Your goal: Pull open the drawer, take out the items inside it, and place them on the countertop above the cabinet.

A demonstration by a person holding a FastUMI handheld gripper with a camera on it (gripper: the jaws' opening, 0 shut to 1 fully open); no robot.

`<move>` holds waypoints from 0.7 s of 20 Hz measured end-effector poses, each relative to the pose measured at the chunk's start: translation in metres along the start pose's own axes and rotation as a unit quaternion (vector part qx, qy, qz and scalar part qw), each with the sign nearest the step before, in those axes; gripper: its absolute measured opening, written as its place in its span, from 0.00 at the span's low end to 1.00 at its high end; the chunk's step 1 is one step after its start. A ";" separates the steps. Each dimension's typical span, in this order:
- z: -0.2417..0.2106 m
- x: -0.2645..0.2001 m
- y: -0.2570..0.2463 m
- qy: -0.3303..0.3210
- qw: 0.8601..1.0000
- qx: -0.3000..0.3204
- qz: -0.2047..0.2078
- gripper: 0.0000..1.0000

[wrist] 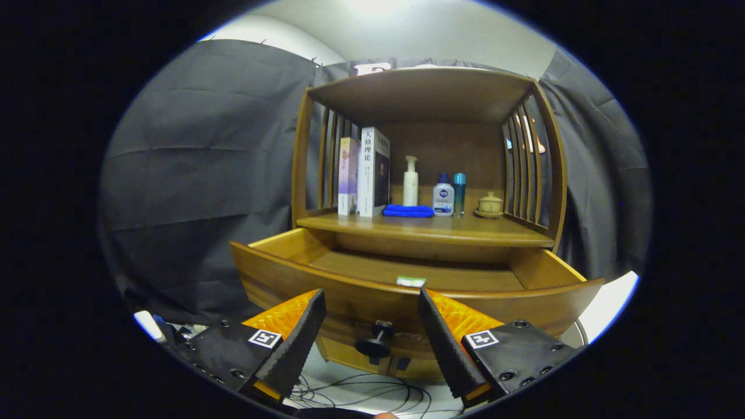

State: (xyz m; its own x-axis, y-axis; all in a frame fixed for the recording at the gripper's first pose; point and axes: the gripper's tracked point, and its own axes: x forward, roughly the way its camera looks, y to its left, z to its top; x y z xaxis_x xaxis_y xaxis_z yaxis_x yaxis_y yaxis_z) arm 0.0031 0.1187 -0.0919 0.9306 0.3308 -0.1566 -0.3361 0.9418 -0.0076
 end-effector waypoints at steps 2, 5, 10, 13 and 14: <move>0.012 0.000 -0.001 0.001 1.000 0.015 0.008 0.99; 0.033 0.013 -0.005 0.008 0.999 0.033 0.023 0.99; 0.058 0.050 -0.032 0.037 0.999 0.023 0.004 0.99; 0.060 0.074 -0.035 0.085 0.996 0.023 0.018 0.99; 0.061 0.083 -0.038 0.100 0.995 0.024 0.020 0.99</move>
State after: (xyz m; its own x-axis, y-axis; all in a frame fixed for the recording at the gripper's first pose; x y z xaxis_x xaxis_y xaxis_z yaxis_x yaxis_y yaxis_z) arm 0.1015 0.1137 -0.0443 0.8682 0.3534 -0.3483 -0.3598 0.9318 0.0487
